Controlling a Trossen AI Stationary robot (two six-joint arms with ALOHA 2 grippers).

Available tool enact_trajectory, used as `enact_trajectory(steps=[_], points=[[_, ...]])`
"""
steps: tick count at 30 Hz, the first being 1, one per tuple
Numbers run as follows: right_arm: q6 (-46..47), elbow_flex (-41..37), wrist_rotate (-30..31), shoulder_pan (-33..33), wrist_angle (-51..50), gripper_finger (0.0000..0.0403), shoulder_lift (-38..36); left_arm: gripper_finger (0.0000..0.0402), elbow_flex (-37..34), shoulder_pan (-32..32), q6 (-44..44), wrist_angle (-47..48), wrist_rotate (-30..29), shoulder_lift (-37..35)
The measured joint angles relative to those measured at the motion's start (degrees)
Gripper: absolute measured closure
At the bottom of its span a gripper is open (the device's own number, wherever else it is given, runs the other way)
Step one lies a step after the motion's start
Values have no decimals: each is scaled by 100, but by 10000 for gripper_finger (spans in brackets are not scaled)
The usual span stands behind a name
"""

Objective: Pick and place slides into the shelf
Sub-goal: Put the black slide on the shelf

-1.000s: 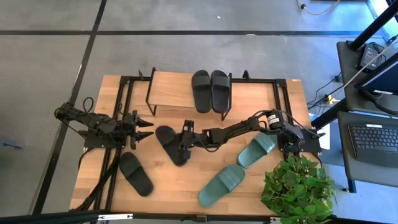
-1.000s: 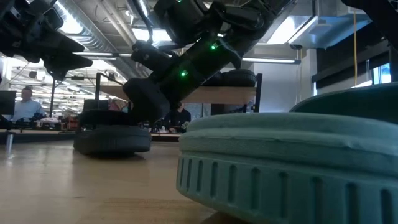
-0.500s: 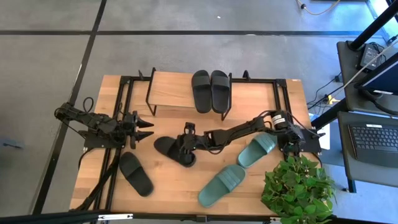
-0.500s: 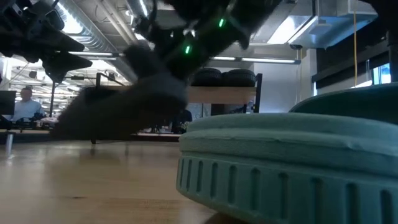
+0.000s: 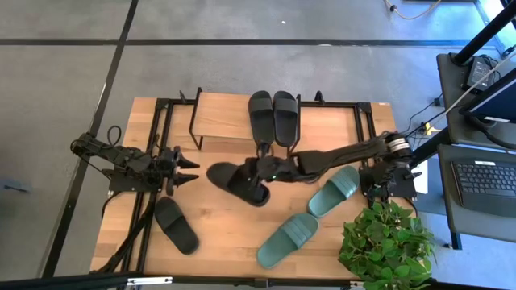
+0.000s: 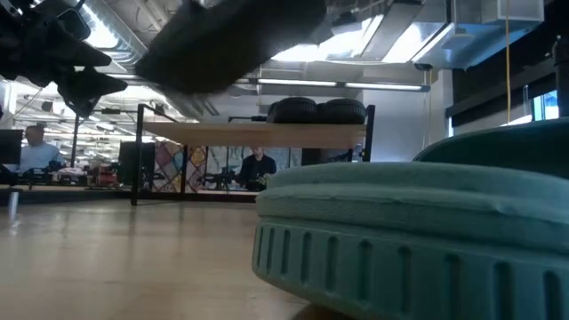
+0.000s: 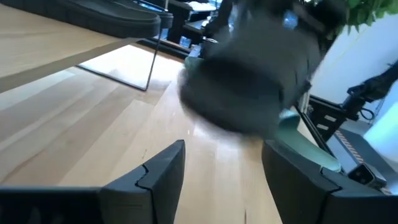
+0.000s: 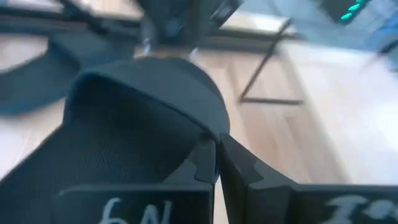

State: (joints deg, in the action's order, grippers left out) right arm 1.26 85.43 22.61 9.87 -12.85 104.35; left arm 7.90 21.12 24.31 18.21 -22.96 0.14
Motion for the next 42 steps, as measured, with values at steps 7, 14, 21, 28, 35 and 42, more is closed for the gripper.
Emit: enact_trajectory(steps=[7, 14, 21, 28, 35, 42], points=[[-33, 410, 1062, -26, 26, 394, -428, 198, 0, 0, -104, -246, 16, 0], [-474, 915, 1728, -105, -229, 394, -362, 198, 0, 0, -1156, -1142, -114, 9], [-287, 920, 1957, -358, -273, 394, -355, 198, 1, 2, -3631, -2517, -507, 543], [126, 920, 1936, -591, -400, 394, -343, 198, 603, 14, -4696, -3113, -1100, 2010], [-154, 920, 1932, -619, -397, 394, -343, 198, 2111, 547, -4709, -2530, -2157, 3862], [-721, 920, 1936, -703, -395, 394, -343, 198, 3990, 1501, -2741, -957, -3510, 5457]])
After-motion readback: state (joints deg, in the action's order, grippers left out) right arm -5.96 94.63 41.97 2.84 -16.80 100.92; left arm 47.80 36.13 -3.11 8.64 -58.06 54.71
